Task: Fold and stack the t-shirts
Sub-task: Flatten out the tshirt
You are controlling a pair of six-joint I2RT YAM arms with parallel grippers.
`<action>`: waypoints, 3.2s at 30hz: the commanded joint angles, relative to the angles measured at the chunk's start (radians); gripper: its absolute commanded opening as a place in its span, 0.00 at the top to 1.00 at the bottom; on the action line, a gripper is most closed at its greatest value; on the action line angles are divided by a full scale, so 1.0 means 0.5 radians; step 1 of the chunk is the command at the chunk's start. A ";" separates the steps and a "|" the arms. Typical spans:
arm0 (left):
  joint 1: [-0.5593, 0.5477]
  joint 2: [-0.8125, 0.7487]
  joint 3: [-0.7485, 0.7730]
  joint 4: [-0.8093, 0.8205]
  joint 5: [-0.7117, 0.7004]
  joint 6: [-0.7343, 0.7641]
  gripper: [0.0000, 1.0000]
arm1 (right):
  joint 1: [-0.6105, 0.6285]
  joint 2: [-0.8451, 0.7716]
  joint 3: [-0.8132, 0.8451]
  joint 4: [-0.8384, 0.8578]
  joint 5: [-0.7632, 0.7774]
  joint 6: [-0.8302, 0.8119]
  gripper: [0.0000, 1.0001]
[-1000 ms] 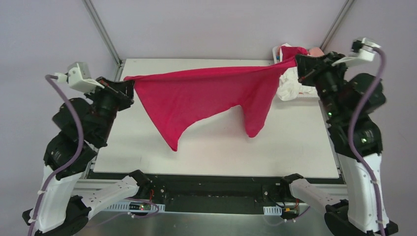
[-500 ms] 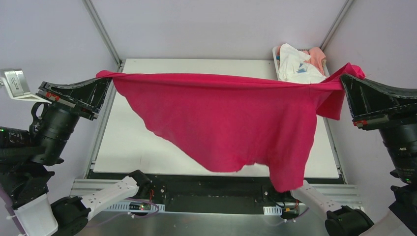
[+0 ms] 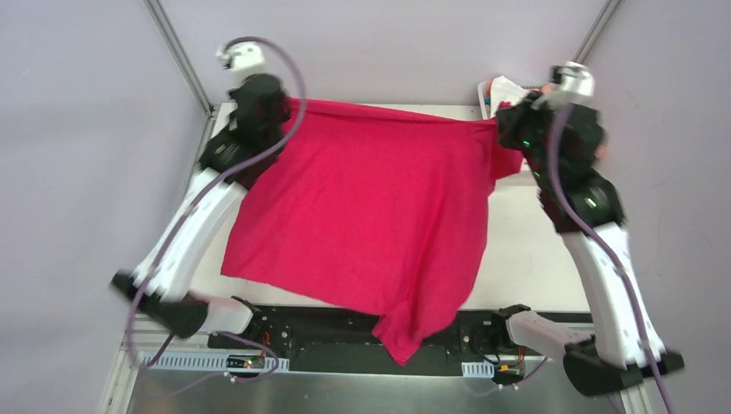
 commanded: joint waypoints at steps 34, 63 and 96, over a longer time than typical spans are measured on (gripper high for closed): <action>0.544 1.215 -0.614 -0.173 1.025 -0.734 0.01 | 0.126 0.934 -1.173 0.224 -0.222 0.750 0.01; 0.740 0.095 -1.783 -0.142 0.861 -1.174 0.01 | 0.595 0.975 -1.041 0.149 -0.011 0.764 0.01; 0.742 0.727 -1.454 0.085 1.159 -0.932 0.01 | -0.115 2.742 0.749 0.046 -0.313 1.104 0.01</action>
